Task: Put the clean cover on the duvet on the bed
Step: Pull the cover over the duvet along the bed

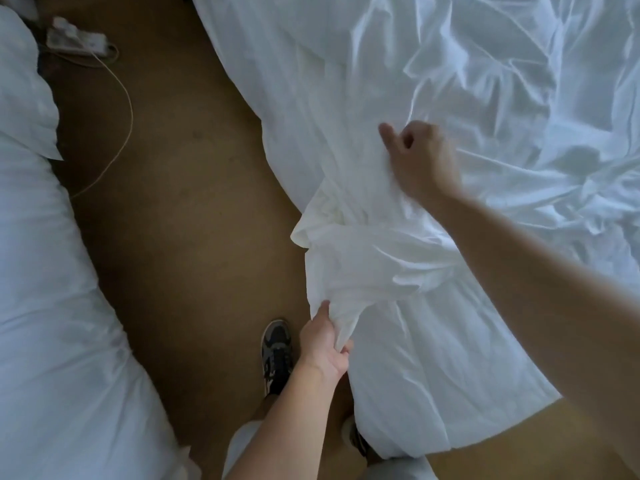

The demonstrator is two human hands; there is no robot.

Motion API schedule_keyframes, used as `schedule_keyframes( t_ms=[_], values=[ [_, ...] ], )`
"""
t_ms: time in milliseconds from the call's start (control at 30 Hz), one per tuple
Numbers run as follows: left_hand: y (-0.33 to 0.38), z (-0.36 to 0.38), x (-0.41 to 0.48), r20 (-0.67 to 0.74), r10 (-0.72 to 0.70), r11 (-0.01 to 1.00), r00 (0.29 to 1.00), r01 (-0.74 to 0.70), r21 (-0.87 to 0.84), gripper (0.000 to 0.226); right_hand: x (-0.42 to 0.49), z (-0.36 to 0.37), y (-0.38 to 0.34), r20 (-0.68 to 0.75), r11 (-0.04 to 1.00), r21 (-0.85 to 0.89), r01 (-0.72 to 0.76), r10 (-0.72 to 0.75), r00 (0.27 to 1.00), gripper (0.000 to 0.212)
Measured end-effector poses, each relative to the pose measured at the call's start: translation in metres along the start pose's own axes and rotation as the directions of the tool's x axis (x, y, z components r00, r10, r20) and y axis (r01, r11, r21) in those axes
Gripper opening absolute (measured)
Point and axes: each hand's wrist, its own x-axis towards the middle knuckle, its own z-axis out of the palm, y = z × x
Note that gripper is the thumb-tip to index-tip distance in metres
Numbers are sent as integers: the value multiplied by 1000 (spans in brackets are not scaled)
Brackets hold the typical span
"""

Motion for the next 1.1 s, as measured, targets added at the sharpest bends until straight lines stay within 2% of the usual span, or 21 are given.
schedule_keyframes(
  t_ms=[67,133,167,267,333,467,533,633,700,767,800,867,900,933,1000,1033,1067,1100],
  values=[
    [5,-2,4,-25,23,1000,999,-23,-5,21,-54,7,12,63,979,-114,168,-161,985,49],
    [10,-4,14,-61,65,994,996,-60,87,23,-98,23,24,207,895,-270,354,-305,930,53],
    [12,-6,21,-66,95,984,993,-83,155,27,-112,32,29,251,860,-327,391,-320,913,50],
    [10,-7,33,10,167,942,986,-163,295,30,-140,59,42,277,867,-369,336,-243,930,34],
    [8,-8,36,82,165,951,983,-180,252,34,-161,74,52,312,882,-360,303,-193,930,35],
    [4,-9,34,37,124,982,992,-128,136,28,-217,98,79,435,870,-389,302,-115,893,45],
    [4,-10,34,95,150,971,984,-165,173,27,-238,101,90,452,872,-386,300,-105,886,42],
    [7,-12,35,166,248,919,954,-287,272,26,-245,101,93,400,897,-326,298,-155,903,39],
    [7,-17,36,214,315,857,925,-374,355,25,-243,101,82,297,934,-223,281,-209,932,27],
    [2,-26,36,284,347,815,894,-437,381,27,-239,103,61,162,975,-92,205,-188,969,18],
    [-4,-32,36,315,357,808,879,-460,369,27,-235,105,49,114,987,-42,156,-150,982,19],
    [-19,-39,32,344,386,752,856,-508,420,29,-219,111,28,101,999,-25,45,-42,994,44],
    [-27,-44,32,345,397,684,850,-525,506,33,-209,114,21,123,999,-51,-14,21,992,57],
    [-35,-50,34,364,397,604,842,-539,588,36,-201,116,15,158,994,-86,-63,76,985,60],
    [-47,-61,38,426,347,450,835,-547,706,29,-191,121,9,229,990,-107,-92,115,967,40],
    [-50,-67,38,428,303,435,852,-523,733,17,-190,123,7,250,992,-109,-69,95,964,26],
    [-54,-71,38,422,252,462,871,-491,738,11,-193,125,5,265,992,-118,-33,63,962,16],
    [-56,-74,37,393,205,493,896,-442,750,26,-196,125,5,273,991,-136,4,33,961,12]
  ],
)
